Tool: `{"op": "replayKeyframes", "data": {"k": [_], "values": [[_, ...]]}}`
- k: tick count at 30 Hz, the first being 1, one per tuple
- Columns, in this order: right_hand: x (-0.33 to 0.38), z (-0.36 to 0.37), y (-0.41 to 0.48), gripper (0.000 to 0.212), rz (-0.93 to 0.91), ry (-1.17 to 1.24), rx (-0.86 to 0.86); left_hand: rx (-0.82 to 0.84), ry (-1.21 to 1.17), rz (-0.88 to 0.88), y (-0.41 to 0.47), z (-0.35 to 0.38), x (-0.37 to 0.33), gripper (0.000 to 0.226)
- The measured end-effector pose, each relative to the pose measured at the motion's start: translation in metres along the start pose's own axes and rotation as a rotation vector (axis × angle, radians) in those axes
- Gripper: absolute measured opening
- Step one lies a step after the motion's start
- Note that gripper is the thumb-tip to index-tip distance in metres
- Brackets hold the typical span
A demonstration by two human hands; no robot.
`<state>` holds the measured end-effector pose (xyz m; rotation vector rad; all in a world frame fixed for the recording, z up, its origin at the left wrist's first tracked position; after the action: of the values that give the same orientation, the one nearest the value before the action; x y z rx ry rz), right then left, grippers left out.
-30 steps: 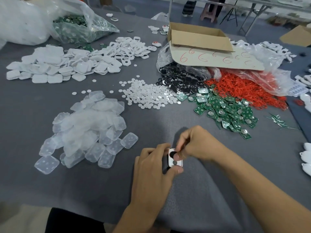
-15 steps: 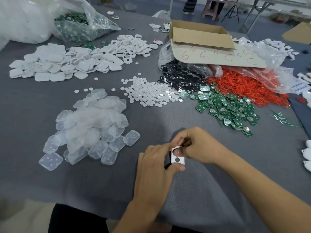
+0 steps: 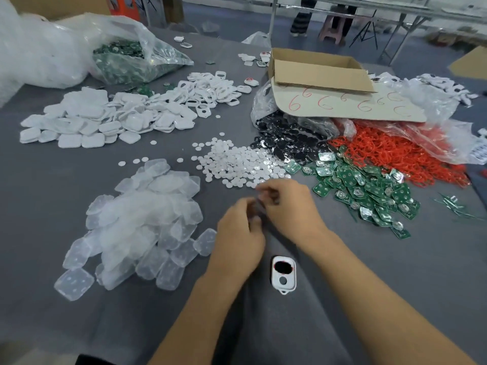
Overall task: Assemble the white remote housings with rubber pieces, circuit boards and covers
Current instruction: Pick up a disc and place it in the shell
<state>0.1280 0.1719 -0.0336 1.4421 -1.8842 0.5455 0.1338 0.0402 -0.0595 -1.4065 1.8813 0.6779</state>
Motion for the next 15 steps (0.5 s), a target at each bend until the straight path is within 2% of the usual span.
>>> {"op": "replayKeyframes", "data": {"k": [3,8,12,15], "values": [[-0.001,0.021,0.03,0.024,-0.042,-0.095,-0.01,-0.171,0.029,-0.039,0.036,0.004,-0.001,0.03],[-0.019,0.028,0.036,0.018,-0.085,-0.097,-0.043,-0.329,0.016,0.067,0.046,0.013,0.009,0.015],[-0.022,0.009,0.015,0.023,-0.079,0.15,-0.151,-0.306,-0.066,0.157,0.044,0.009,0.005,0.01],[-0.027,-0.01,-0.013,0.025,-0.034,0.357,-0.175,-0.169,-0.293,0.133,0.034,0.007,0.0,0.015]]}}
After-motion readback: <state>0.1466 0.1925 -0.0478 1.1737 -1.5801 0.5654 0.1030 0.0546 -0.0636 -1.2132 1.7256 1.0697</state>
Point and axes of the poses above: each hand's wrist, its own y-axis towards the middle knuckle, its own z-axis out of the palm, x = y × z, the point moved 5 cm from there along y, towards the middle knuckle, and after that the axes turned 10 degrees about y, right-handed, at the moved point
